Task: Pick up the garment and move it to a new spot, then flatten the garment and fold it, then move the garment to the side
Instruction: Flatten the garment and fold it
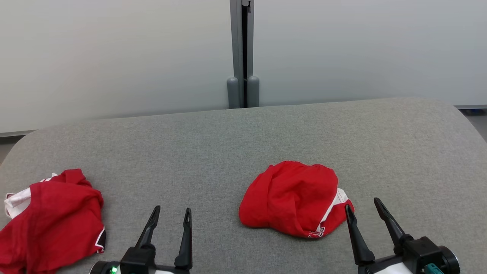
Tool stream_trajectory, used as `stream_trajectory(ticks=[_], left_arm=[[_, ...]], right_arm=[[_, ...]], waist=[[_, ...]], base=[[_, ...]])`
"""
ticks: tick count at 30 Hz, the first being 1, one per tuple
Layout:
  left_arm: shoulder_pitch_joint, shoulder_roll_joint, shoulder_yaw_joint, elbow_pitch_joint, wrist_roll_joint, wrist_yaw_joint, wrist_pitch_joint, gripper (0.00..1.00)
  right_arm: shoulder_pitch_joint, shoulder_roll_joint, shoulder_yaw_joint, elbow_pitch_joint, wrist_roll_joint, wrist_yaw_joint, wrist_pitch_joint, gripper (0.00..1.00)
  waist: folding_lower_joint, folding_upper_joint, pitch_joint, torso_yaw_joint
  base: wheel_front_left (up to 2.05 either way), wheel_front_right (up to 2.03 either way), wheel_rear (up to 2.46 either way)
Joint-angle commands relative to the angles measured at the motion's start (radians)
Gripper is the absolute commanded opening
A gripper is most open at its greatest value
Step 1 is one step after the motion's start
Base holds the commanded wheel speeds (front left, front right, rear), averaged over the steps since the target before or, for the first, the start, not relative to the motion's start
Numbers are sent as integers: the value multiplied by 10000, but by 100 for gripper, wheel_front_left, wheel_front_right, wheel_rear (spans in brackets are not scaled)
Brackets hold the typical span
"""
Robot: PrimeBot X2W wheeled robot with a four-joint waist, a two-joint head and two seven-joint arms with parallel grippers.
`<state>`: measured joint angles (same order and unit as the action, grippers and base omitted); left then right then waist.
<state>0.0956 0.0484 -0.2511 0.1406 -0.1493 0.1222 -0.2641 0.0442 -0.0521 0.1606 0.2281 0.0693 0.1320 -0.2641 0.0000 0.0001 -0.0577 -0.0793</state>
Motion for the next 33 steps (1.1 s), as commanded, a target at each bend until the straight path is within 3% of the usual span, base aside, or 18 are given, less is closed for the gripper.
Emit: stream_trajectory(ticks=[1, 7, 13, 22, 33], left_arm=[[-432, 38, -48, 18, 132, -157, -3, 100], [-2022, 38, -744, 521, 344, -1052, -2, 100], [-4561, 42, -2013, 2379, 515, -1946, 14, 100], [-8116, 48, -4083, 4781, -1000, -2240, 995, 100], [-10130, 45, -6772, 8488, -2314, -2485, 4512, 100]], right_arm=[[-108, -50, -1, -57, 47, -25, -3, 100], [-330, -186, 8, -110, 64, -25, -3, 100], [-886, -400, 356, -181, 117, -25, -2, 100], [-1607, -456, 677, -250, 280, -25, -2, 100], [-2294, -173, 1170, -235, 647, -25, -2, 100]], waist=[[0, -1, 99, -118], [0, -1, 519, -567], [0, -1, 1430, -1420], [0, -1, 2604, -2542], [0, -1, 3349, -3864]], base=[[0, 0, 0], [0, 0, 0], [0, 0, 0], [0, 0, 0], [0, 0, 0]])
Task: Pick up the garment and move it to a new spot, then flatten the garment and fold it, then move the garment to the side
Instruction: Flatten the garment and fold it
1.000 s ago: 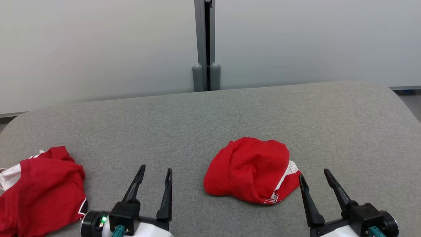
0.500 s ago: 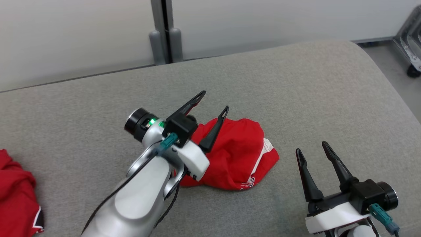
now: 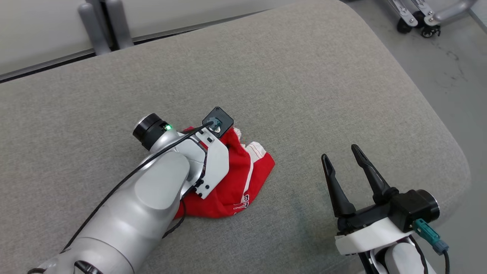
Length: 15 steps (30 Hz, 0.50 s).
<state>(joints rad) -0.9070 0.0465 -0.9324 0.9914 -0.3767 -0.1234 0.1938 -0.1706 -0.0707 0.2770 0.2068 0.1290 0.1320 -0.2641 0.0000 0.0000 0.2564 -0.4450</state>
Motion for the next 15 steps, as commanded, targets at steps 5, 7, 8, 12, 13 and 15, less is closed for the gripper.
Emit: stream_trajectory(ticks=[5, 7, 8, 12, 13, 15], left_arm=[[97, 77, -958, 579, -254, -81, 874, 100], [159, 45, -1494, 392, -350, -108, 705, 100], [137, 11, -1743, 231, -375, -111, 402, 83], [-339, 37, -1982, -127, -649, -70, -1251, 0], [-501, 63, -1963, -172, -739, -57, -1627, 0], [-825, 66, -1828, -308, -854, 20, -2450, 0]], right_arm=[[-145, 72, -91, 9, 73, -25, -2, 100], [-151, 95, -112, 25, 72, -25, -2, 100], [-160, 108, -134, 31, 77, -25, -2, 100], [-163, 133, -264, 36, 76, -25, -2, 100], [-152, 140, -285, 34, 64, -25, -2, 100], [-116, 152, -352, 38, 27, -25, -2, 100]], waist=[[0, 0, 329, -291], [0, 0, 334, -291], [0, 0, 329, -281], [0, 0, 191, -170], [0, 0, 133, -137], [0, 0, 5, -62]], base=[[0, 0, 0], [0, 0, 0], [0, 0, 0], [0, 0, 0], [0, 0, 0], [0, 0, 0]])
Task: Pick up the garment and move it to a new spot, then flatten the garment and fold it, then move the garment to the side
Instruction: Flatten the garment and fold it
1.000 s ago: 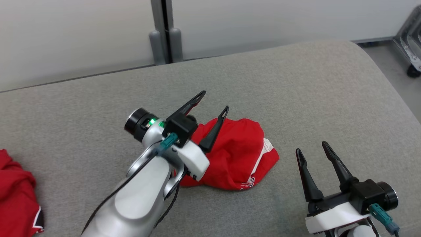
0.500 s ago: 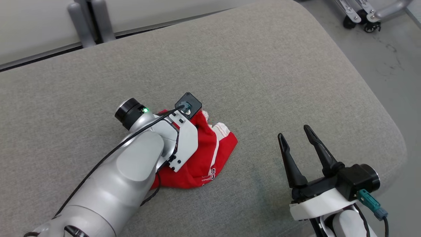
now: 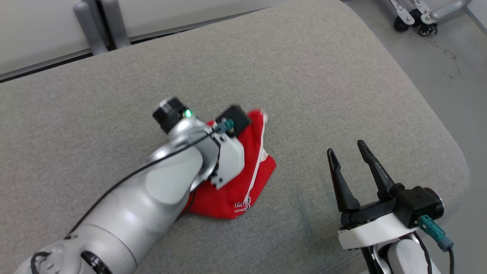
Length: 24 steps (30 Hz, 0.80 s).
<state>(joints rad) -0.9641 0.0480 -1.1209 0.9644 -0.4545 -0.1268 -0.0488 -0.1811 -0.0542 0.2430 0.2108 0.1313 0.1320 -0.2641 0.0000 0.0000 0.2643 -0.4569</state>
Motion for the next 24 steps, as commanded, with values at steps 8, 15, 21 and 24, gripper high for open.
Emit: stream_trajectory(ticks=[8, 15, 21, 24], left_arm=[[-1363, 43, 1207, -1968, -652, 2115, -2152, 0], [594, 183, 2978, -5562, 776, 3263, -2150, 0], [3480, 422, 3529, -5989, 930, 2539, -2154, 8], [4841, 513, 3984, -5828, 1042, 2306, -2155, 30]], right_arm=[[293, -25, -264, 26, -141, -25, -2, 100], [456, -94, -582, -175, -193, -25, -2, 100], [594, -216, -811, -263, -271, -25, -2, 100], [665, -307, -890, -326, -302, -25, -2, 100]], waist=[[0, 0, -663, 663], [0, 0, -700, 1666], [0, 0, -554, 2468], [0, 0, -457, 2858]], base=[[0, 0, 0], [0, 0, 0], [0, 0, 0], [0, 0, 0]])
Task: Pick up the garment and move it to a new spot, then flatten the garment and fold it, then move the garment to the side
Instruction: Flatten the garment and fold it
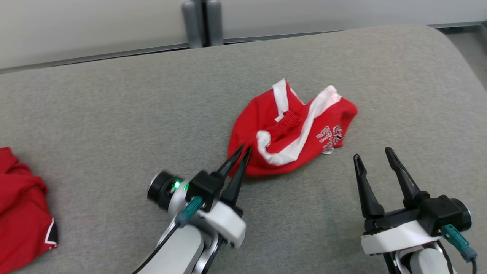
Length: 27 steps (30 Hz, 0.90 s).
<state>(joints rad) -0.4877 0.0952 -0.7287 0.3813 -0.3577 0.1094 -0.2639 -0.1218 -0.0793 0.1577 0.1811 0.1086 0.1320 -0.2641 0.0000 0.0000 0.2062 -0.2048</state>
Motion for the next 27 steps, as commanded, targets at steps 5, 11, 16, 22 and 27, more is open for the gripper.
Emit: stream_trajectory(ticks=[5, 11, 16, 22, 27], left_arm=[[1486, 94, 810, 179, 159, -490, -3, 100], [2300, 686, 1625, -114, 370, -735, -5, 100], [1930, 1522, 2050, -835, 504, -1097, -3, 100], [1399, 2195, 824, -1861, 490, -2230, 1175, 100], [1275, 2298, -384, -2930, 627, -2346, 2394, 100]], right_arm=[[214, -169, -380, -162, -70, -25, -2, 100], [296, -235, -519, -253, -123, -25, -4, 100], [362, -209, -388, -222, -93, -25, -2, 100], [301, -248, -280, -202, -19, -25, -2, 100], [370, -320, -423, -223, -42, -25, -2, 100]], waist=[[0, 0, 115, 945], [0, 0, 135, 1329], [0, 0, 80, 1470], [0, 0, 22, 1379], [0, 0, 15, 1211]], base=[[0, 0, 0], [0, 0, 0], [0, 0, 0], [0, 0, 0], [0, 0, 0]])
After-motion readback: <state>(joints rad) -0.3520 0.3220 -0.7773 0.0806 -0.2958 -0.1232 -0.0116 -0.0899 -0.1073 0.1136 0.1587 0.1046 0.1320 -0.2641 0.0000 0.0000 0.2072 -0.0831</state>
